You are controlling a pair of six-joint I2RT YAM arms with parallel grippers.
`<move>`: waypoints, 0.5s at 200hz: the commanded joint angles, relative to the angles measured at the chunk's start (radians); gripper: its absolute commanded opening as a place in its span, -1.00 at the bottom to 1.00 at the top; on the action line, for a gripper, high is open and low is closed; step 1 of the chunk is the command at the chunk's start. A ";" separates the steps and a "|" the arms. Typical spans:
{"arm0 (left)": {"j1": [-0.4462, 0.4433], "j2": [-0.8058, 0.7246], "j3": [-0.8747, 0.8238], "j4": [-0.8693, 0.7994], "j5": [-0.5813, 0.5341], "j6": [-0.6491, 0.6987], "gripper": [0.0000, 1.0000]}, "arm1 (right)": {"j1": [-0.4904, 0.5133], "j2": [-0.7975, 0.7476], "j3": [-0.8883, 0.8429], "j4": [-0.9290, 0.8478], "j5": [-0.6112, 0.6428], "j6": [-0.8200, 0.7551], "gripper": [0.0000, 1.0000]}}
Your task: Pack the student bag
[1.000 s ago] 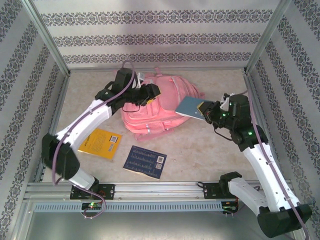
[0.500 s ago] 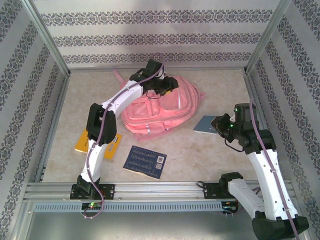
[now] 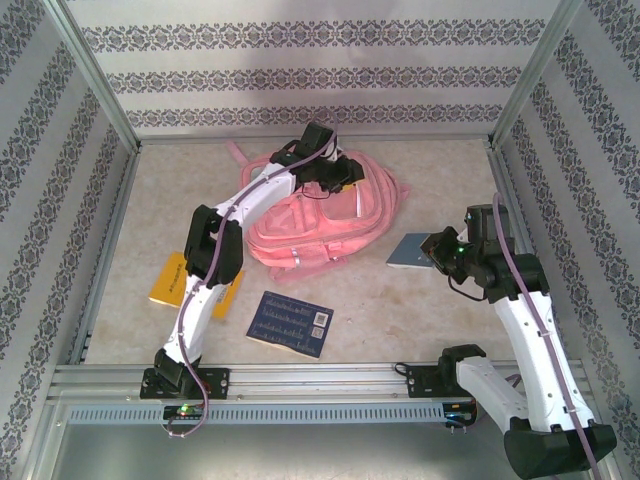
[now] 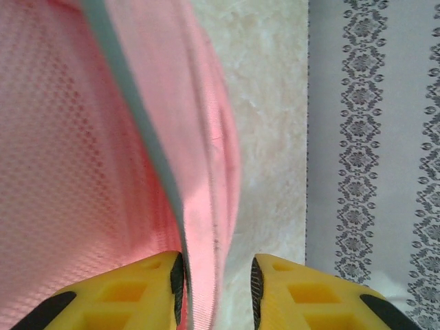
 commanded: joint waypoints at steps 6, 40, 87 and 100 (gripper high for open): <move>-0.020 0.027 0.037 0.024 0.029 -0.008 -0.41 | 0.006 -0.016 -0.019 0.051 -0.014 0.003 -1.00; -0.022 0.053 0.047 -0.004 0.019 -0.024 -0.41 | 0.004 -0.023 -0.032 0.057 -0.020 0.017 -1.00; -0.025 0.079 0.064 -0.008 0.019 -0.060 -0.34 | 0.005 -0.046 -0.058 0.060 -0.026 0.030 -1.00; -0.029 0.091 0.100 -0.046 0.004 -0.044 -0.48 | 0.003 -0.056 -0.069 0.064 -0.030 0.040 -1.00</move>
